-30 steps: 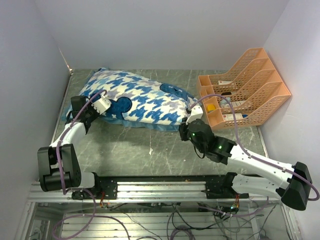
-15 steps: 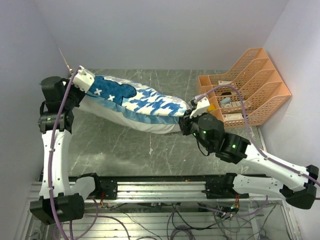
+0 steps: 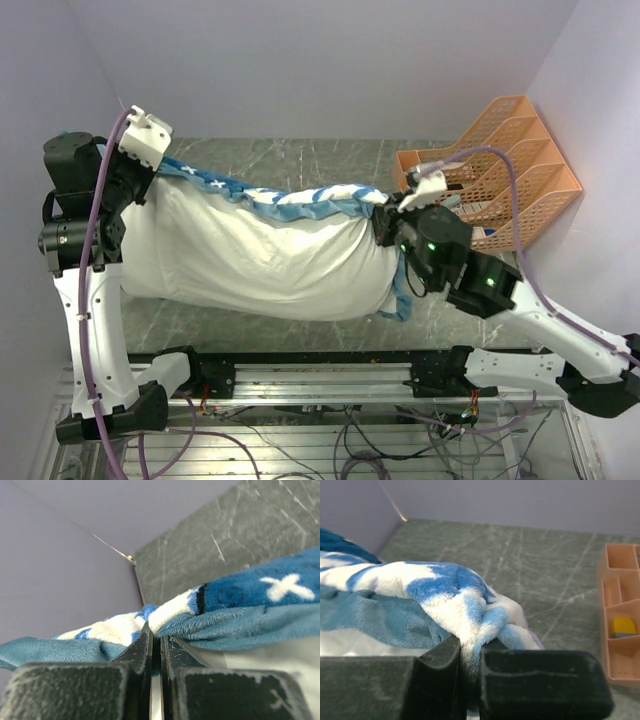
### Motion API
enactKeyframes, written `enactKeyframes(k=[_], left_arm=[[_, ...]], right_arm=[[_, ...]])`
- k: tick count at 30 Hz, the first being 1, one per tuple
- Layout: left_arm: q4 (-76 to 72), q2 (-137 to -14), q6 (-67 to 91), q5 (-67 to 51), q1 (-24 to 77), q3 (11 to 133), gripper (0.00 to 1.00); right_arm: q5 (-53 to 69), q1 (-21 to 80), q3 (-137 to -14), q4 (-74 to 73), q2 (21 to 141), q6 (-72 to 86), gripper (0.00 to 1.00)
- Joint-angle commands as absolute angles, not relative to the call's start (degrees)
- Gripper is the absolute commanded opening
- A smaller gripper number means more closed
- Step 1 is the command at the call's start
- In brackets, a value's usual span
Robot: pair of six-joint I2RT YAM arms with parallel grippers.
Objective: Remove the pillowcase from the pillow
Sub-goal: Turn over the pillow with the pillowcase.
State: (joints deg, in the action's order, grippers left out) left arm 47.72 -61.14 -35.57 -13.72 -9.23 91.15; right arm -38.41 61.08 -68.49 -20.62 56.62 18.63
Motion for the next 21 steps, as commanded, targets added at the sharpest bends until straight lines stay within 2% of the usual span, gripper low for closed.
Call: enactKeyframes(k=[1, 2, 5, 6, 7, 9, 11, 12, 15, 21], left_arm=[[45.23, -63.77, -35.28, -14.71, -9.5, 84.02, 0.07], [42.59, -64.41, -34.92, -13.73, -9.44, 80.53, 0.11], [35.38, -67.11, -33.71, -10.33, -9.42, 72.35, 0.35], [33.95, -68.17, -32.36, -8.7, -9.41, 71.69, 0.47], [33.14, -69.03, -30.91, -6.6, -9.47, 71.79, 0.59], [32.61, -69.8, -28.77, -5.28, -10.48, 72.9, 0.72], [32.23, -68.92, -26.65, -7.73, -12.86, 73.8, 0.96], [32.43, -68.49, -25.83, -8.92, -13.68, 74.31, 1.0], [35.44, -68.08, -23.5, -10.88, -14.72, 75.34, 1.0], [38.49, -67.97, -21.61, -13.7, -16.24, 70.29, 1.0]], right_arm=[[-31.71, 49.72, -66.33, -16.9, 65.09, 17.7, 0.0], [-29.8, 46.68, -65.16, -15.7, 67.83, 17.88, 0.0], [-27.44, 40.08, -63.07, -13.18, 77.1, 17.88, 0.0], [-28.0, 38.68, -63.2, -12.91, 79.98, 17.7, 0.03], [-29.12, 37.77, -63.78, -12.84, 82.35, 17.51, 0.15], [-31.61, 37.13, -64.81, -11.8, 84.43, 16.71, 0.39], [-32.46, 37.02, -65.99, -9.72, 84.2, 15.75, 0.59], [-32.64, 37.04, -67.46, -9.04, 84.05, 15.27, 0.65], [-32.17, 37.2, -72.07, -9.05, 85.14, 14.07, 0.76], [-33.44, 42.41, -76.71, -7.98, 88.73, 11.16, 0.83]])
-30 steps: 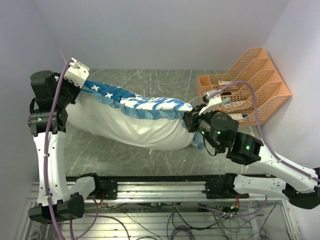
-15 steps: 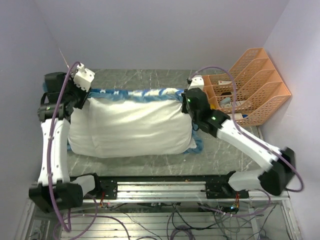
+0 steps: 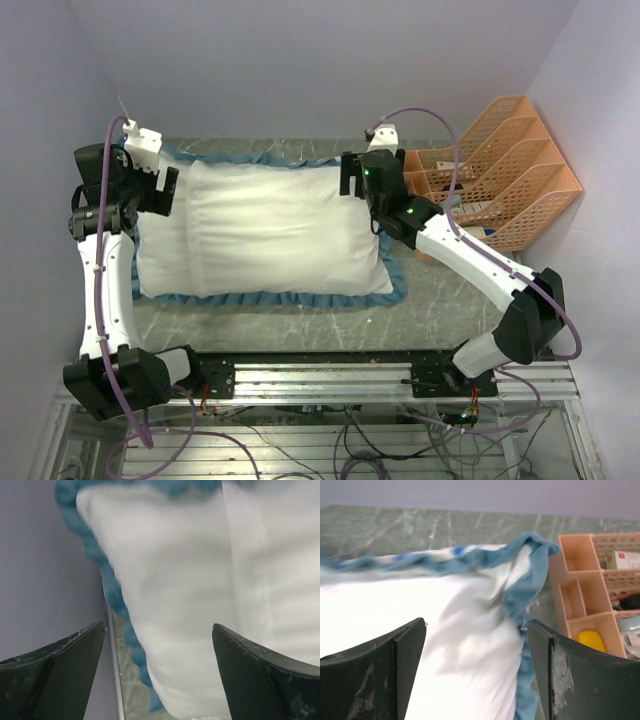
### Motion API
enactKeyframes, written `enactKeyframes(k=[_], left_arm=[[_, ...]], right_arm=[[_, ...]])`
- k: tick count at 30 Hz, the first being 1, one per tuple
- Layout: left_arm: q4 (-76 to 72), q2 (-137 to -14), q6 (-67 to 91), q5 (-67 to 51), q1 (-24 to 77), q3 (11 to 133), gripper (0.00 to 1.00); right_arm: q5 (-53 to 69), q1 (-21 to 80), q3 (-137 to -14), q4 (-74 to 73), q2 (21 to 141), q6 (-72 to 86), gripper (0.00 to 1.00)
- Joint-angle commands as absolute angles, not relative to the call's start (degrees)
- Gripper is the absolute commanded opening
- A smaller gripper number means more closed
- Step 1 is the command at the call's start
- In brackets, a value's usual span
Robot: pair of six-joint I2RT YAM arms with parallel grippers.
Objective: Remove the pillowcase from the pillow
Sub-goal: Turn over the pillow with the pillowcase, then pick up the pillow at the center of the board.
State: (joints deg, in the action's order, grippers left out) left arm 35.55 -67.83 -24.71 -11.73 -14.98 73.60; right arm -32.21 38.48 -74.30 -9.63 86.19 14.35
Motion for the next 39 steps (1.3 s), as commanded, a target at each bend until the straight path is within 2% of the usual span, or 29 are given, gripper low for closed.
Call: enactKeyframes(k=[1, 9, 17, 23, 28, 30, 31, 33, 34, 39], left_arm=[[37.85, -67.82, -21.48, -13.83, -16.79, 69.09, 1.0], [38.59, -69.01, -21.2, -20.48, -24.39, 63.56, 1.0], [43.19, -82.78, -19.6, -30.68, -31.24, 64.67, 0.99], [40.58, -92.15, -12.01, -39.04, -31.67, 68.31, 0.99], [35.91, -95.76, -6.8, -41.25, -28.73, 70.57, 0.99], [36.05, -97.44, -6.39, -42.25, -26.7, 72.19, 0.81], [36.19, -98.18, -6.16, -42.8, -25.65, 72.93, 0.62], [36.25, -98.77, -5.58, -41.75, -23.6, 74.51, 0.18], [36.28, -98.57, -5.51, -40.75, -22.49, 75.44, 0.08], [37.03, -92.95, -8.26, -36.75, -19.45, 84.17, 0.07]], right_arm=[[-34.4, 43.54, -77.47, -7.83, 89.63, 10.24, 0.84], [-26.97, 46.33, -83.16, -6.44, 97.17, 6.32, 0.86], [-20.78, 46.39, -83.78, -6.14, 101.25, 6.87, 0.87], [-17.89, 46.35, -81.56, -5.16, 101.59, 6.92, 0.87], [-15.89, 46.35, -77.24, -3.19, 100.87, 7.53, 0.87], [-15.16, 46.36, -75.96, -2.67, 100.76, 7.49, 0.87], [-14.94, 46.4, -75.79, -2.64, 100.66, 7.29, 0.87], [-14.34, 46.29, -75.65, -2.56, 100.57, 7.17, 0.87], [-13.86, 46.17, -75.68, -2.47, 100.41, 7.12, 0.87], [-9.63, 44.52, -77.18, -2.55, 98.88, 8.37, 0.87]])
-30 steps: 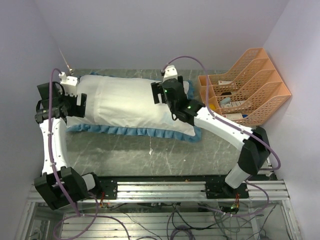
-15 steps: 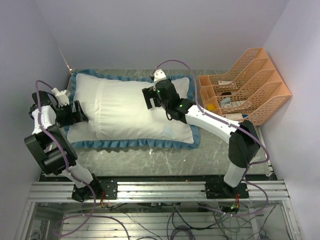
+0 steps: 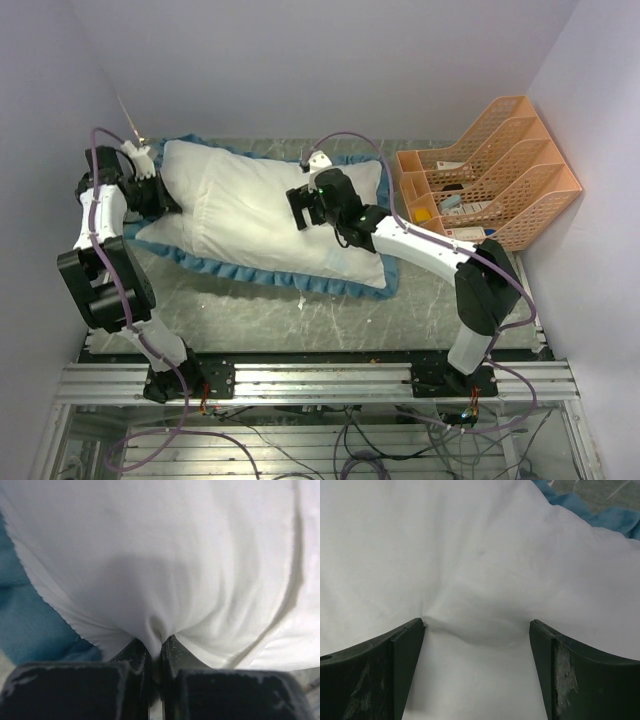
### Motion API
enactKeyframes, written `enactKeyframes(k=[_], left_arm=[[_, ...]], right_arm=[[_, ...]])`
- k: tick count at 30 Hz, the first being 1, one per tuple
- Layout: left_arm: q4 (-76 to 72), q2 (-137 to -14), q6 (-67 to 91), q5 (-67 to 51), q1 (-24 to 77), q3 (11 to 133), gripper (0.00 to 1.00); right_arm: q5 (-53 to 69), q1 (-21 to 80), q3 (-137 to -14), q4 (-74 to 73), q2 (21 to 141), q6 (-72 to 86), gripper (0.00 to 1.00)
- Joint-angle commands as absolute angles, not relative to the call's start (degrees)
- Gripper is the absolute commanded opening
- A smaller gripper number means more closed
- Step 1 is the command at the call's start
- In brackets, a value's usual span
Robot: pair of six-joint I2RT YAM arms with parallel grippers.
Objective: Remove the pillowcase from the pillow
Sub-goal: Pick up the pillow at the center of the board.
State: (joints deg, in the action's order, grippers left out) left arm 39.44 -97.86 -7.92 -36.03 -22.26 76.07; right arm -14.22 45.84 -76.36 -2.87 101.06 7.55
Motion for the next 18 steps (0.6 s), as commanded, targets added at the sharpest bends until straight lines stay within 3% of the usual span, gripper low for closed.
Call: enactKeyframes(k=[1, 11, 15, 18], left_arm=[[36.94, -91.59, -8.61, -36.4, -19.25, 87.01, 0.07], [33.95, -81.14, -12.33, -47.12, -18.6, 113.87, 0.07], [21.01, -77.2, -3.4, -52.68, -18.64, 116.28, 0.07], [0.9, -74.28, 12.26, -58.93, -18.59, 113.58, 0.07]], right_arm=[[-8.38, 43.97, -77.82, -2.55, 98.49, 8.92, 0.87], [3.71, 40.23, -87.5, -2.58, 94.65, 11.6, 0.9], [7.51, 39.36, -92.98, -3.04, 92.71, 12.13, 0.93], [9.29, 39.39, -92.99, -0.43, 89.01, 12.97, 0.94]])
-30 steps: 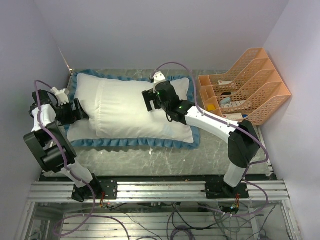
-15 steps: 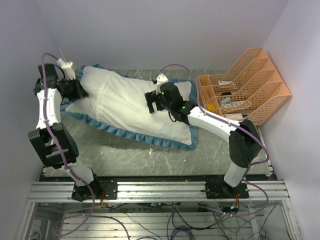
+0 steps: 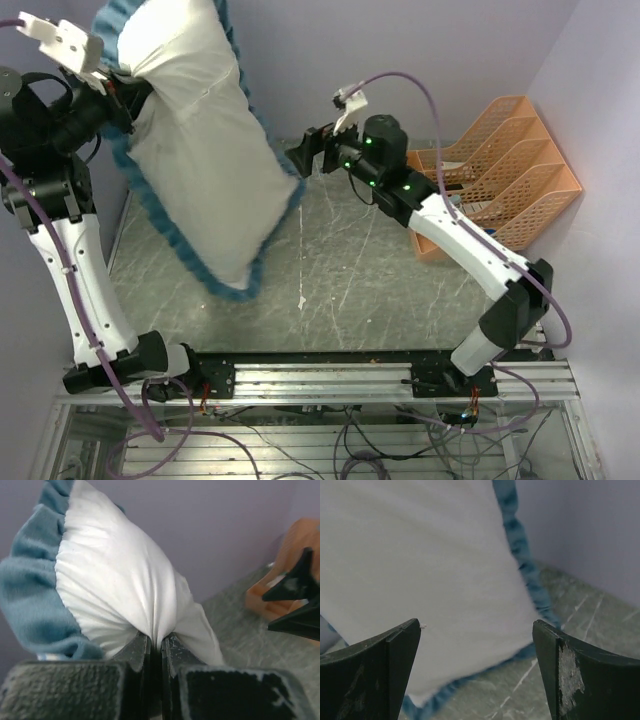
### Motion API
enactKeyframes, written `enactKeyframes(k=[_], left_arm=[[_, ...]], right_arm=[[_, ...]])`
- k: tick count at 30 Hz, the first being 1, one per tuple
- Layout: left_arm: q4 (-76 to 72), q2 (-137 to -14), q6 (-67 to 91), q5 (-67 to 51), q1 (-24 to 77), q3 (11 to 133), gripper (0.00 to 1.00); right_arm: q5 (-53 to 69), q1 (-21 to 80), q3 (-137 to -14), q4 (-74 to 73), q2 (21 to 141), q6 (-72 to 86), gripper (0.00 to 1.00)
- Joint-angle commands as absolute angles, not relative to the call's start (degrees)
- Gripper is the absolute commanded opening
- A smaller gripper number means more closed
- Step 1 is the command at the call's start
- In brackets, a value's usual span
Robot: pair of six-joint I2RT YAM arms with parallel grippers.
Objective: Remove the pillowcase from the pillow
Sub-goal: Pick up the pillow at the center of the board.
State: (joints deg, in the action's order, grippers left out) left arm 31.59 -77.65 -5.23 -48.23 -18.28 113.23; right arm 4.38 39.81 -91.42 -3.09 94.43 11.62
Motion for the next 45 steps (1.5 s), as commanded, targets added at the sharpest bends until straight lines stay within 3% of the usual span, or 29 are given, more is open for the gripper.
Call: enactKeyframes(k=[1, 4, 8, 11, 17, 28, 35, 37, 39, 42, 45], left_arm=[[-8.53, -73.4, 19.66, -61.1, -18.55, 111.37, 0.07], [-34.54, -72.15, 41.99, -65.69, -18.02, 106.92, 0.07], [-38.03, -67.46, 47.24, -70.79, -17.25, 98.64, 0.07], [-27.38, -61.27, 36.02, -75.91, -17.18, 90.23, 0.07], [20.75, -52.72, -6.5, -78.43, -17.15, 89.18, 0.07], [39.36, -53.22, -23.3, -73.25, -17.14, 93.8, 0.07], [40.43, -53.23, -23.69, -71.33, -17.21, 95.17, 0.07], [41.28, -53.4, -23.74, -71.28, -17.18, 96.32, 0.07], [42.07, -53.58, -23.78, -71.09, -17.14, 97.3, 0.07], [42.03, -53.6, -22.74, -69.79, -17.14, 98.02, 0.07], [42.43, -53.86, -22.28, -68.76, -17.18, 98.19, 0.07]], right_arm=[[9.88, 39.35, -91.91, 0.95, 87.33, 13.14, 0.95], [11.53, 39.29, -87.89, 4.79, 81.58, 13.21, 0.96], [15.14, 39.29, -83.16, 7.68, 75.73, 13.41, 0.99], [17.22, 39.29, -80.79, 8.48, 73.84, 14.28, 1.0], [22.38, 39.29, -78.88, 9.55, 75.57, 17.82, 1.0], [20.07, 39.29, -68.69, 13.57, 71.53, 18.96, 1.0], [29.86, 39.28, -73.76, 17.85, 78.07, 22.83, 1.0], [33.24, 39.29, -75.56, 21.46, 80.59, 25.56, 0.94], [35.89, 39.27, -77.66, 23.88, 82.72, 27.96, 0.8], [36.53, 39.29, -79.28, 26.18, 84.14, 30.12, 0.52], [34.33, 39.29, -79.47, 26.79, 83.73, 30.03, 0.16]])
